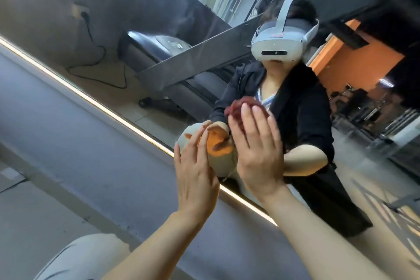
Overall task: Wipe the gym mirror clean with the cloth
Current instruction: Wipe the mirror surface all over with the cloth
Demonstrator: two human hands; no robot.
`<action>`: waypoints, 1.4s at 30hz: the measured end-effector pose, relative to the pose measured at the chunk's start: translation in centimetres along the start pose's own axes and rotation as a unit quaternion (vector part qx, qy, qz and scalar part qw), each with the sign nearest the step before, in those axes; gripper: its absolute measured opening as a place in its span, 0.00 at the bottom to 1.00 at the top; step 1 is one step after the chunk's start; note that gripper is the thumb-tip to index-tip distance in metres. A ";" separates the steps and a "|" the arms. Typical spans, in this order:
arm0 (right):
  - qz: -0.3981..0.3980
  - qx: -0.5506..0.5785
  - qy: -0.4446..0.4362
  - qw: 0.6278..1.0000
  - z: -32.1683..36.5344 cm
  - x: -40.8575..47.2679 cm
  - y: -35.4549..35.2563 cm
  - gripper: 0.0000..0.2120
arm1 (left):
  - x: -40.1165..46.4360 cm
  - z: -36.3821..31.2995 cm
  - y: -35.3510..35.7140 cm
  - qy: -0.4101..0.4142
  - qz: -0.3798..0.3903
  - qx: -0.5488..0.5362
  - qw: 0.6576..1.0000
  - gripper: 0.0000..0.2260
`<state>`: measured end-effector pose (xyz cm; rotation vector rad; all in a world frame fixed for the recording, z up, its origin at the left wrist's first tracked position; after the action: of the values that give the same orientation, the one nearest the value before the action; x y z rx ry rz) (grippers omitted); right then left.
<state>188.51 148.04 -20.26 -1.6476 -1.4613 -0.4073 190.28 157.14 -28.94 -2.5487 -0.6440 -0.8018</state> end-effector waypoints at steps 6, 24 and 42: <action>0.089 0.044 -0.156 0.983 1.8 4.3 1.8 0.19 | 4.4 2.2 -3.0 -0.073 -0.087 -0.063 0.992 0.24; -0.049 -0.032 -0.001 0.998 -0.9 18.0 1.3 0.22 | 7.3 5.0 -4.0 -0.113 -0.121 -0.096 0.981 0.31; -0.029 -0.052 -0.066 0.996 -5.1 20.9 -1.5 0.19 | 16.6 -5.9 -7.4 0.084 -0.167 -0.025 0.982 0.29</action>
<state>194.04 157.29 -1.56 -1.7444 -1.6131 -0.4198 195.92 165.39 -12.71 -2.4142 -1.0229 -1.1423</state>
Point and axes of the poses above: each hand's wrist, its own x-axis towards the middle knuckle, its own y-axis out of the palm, z = x × y, the point moved 8 cm from there along x, towards the middle knuckle, and after that the axes turned 10 degrees about x, right-handed, at the moved point
